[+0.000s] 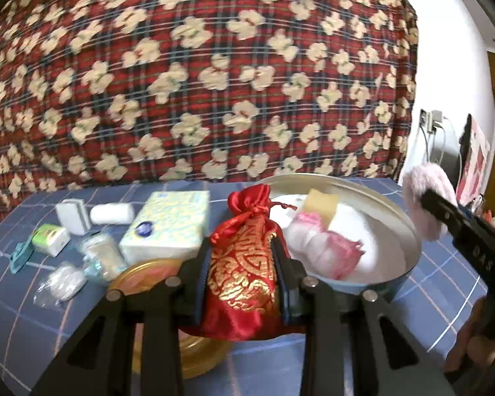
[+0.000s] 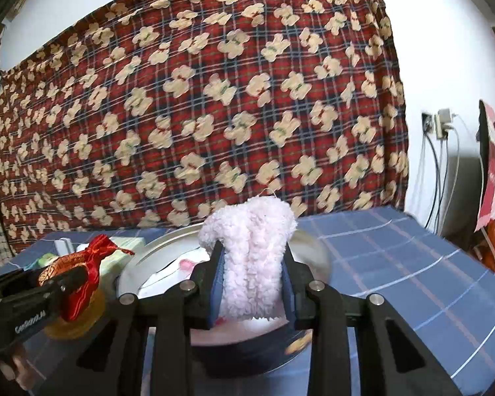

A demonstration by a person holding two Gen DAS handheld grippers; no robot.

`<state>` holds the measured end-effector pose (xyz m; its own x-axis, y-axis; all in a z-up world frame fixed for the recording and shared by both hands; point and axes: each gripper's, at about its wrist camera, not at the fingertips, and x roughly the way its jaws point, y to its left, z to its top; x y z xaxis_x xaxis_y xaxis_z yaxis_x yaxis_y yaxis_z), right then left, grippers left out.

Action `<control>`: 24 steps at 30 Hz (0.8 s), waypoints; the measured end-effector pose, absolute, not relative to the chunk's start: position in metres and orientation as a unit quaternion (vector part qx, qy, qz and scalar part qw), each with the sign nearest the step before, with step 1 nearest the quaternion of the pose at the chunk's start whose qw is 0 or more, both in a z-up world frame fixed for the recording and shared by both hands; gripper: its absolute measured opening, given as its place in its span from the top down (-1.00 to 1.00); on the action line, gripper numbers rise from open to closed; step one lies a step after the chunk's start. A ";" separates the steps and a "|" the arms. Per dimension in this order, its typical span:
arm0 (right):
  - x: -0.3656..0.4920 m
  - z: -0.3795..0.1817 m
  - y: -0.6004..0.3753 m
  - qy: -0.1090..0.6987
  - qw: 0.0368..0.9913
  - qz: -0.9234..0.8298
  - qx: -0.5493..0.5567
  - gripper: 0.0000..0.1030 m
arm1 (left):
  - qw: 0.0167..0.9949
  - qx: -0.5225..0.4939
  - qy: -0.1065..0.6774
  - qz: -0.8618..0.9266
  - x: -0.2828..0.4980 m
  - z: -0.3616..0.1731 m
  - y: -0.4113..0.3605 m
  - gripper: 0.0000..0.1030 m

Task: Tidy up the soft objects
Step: 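Carry the red pouch and pink puff with both tools over the tin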

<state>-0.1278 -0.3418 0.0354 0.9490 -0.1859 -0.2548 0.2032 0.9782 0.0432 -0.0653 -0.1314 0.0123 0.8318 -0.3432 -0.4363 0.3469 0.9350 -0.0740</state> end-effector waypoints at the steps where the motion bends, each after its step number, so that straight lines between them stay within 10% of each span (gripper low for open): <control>1: -0.125 0.039 -0.346 0.126 0.986 -0.103 0.029 0.37 | 0.956 0.007 0.226 -0.185 -0.065 0.014 -0.137 0.37; 24: -0.063 0.014 -0.383 0.197 0.971 -0.133 0.014 0.36 | 0.939 0.041 0.257 -0.226 -0.026 0.002 -0.245 0.37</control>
<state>-0.0627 -0.3826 0.0142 0.8869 -0.2519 -0.3872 0.2633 0.9644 -0.0242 -0.0258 -0.2451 0.0022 0.7660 -0.4037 -0.5003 0.4460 0.8942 -0.0387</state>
